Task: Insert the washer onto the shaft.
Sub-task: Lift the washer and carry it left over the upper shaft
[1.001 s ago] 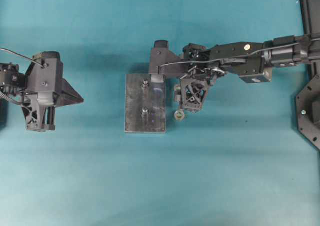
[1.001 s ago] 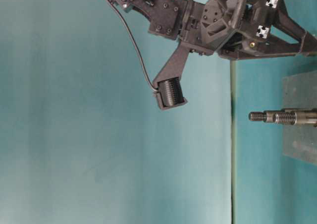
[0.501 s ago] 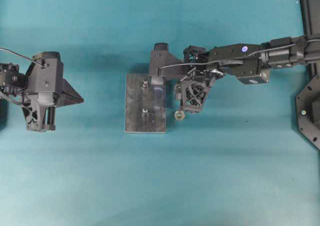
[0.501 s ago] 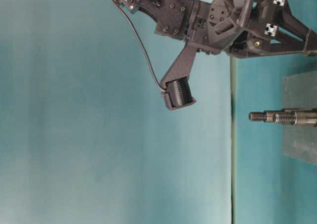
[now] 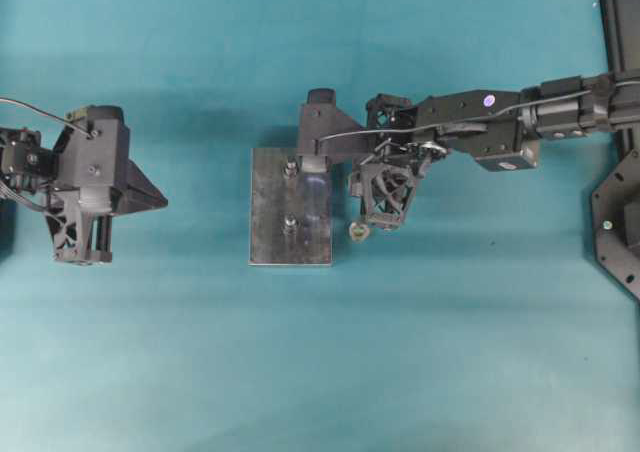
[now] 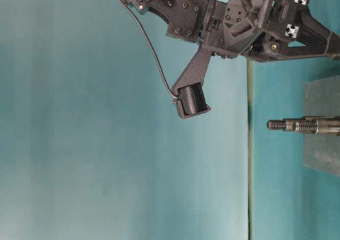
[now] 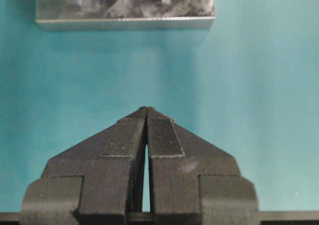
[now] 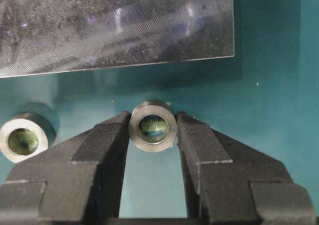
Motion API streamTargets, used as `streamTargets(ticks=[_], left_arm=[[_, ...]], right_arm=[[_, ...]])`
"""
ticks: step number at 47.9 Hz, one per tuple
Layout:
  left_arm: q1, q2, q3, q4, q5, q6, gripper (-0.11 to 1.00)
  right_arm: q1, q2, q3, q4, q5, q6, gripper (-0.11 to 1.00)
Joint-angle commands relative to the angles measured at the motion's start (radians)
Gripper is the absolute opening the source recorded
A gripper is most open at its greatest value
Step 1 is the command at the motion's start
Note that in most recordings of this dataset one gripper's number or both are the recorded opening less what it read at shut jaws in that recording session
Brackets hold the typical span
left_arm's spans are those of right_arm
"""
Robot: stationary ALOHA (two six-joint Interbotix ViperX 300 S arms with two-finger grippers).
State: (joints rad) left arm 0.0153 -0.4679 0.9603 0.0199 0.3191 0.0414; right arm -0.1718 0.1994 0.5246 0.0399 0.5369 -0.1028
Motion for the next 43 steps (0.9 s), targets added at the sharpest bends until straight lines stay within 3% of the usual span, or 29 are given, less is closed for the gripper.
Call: streamTargets(ticks=[1,17,31,43], left_arm=[[-0.002,-0.003,-0.021,0.002,-0.008,0.002,0.0],[-0.002,-0.003,-0.021,0.003,-0.008,0.002,0.0],[-0.003,-0.003,-0.021,0.003,-0.008,0.002,0.0],[-0.014,-0.003,-0.018,0.003,-0.008,-0.002,0.0]], right_arm=[[-0.015,-0.054,-0.028,-0.002,0.028,0.012,0.33],[-0.023,-0.103,-0.172,-0.003,0.193,0.021,0.33],[-0.017,-0.086,-0.298,-0.003,0.215,0.012,0.33],[0.005,-0.052,-0.327,0.008,0.215,0.009,0.33]])
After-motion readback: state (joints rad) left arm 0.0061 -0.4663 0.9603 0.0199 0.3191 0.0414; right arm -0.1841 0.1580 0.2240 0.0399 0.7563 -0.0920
